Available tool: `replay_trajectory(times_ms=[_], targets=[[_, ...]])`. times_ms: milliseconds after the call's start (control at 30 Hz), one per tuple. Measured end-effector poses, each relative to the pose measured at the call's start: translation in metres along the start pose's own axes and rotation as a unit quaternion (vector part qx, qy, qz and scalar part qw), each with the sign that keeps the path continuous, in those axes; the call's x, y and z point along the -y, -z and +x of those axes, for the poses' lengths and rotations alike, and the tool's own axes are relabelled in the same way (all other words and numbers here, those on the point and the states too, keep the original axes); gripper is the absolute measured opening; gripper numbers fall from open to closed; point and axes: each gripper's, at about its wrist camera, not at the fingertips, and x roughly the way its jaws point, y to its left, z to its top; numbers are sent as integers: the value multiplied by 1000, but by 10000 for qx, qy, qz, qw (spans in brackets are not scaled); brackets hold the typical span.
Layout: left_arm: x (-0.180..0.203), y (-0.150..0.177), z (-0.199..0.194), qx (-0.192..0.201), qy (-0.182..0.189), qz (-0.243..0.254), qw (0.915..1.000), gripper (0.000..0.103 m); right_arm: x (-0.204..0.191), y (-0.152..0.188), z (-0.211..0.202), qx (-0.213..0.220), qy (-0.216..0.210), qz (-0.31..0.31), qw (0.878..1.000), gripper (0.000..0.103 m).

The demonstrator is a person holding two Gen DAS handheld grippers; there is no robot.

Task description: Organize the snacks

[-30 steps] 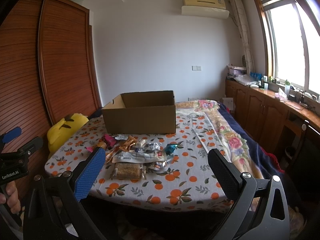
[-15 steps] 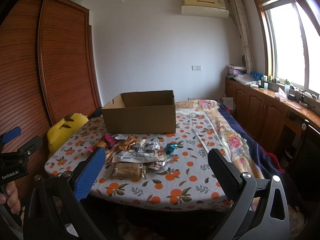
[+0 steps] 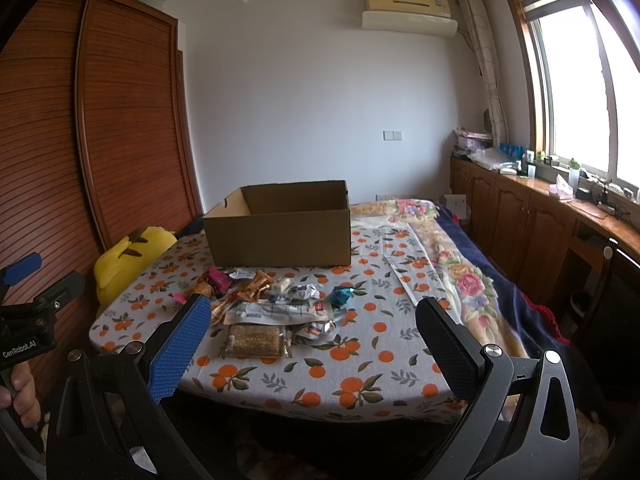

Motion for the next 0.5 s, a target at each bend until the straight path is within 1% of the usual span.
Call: replay_trajectory(times_ms=[433,500], targets=[[0,0,0,-1,-1,8,10000,103,0,-3,1,-1,-3,-1,10000,103],[0,0,0,-1,2,9,10000,103,-3,1,-1,-10,-5,-5,10000,103]])
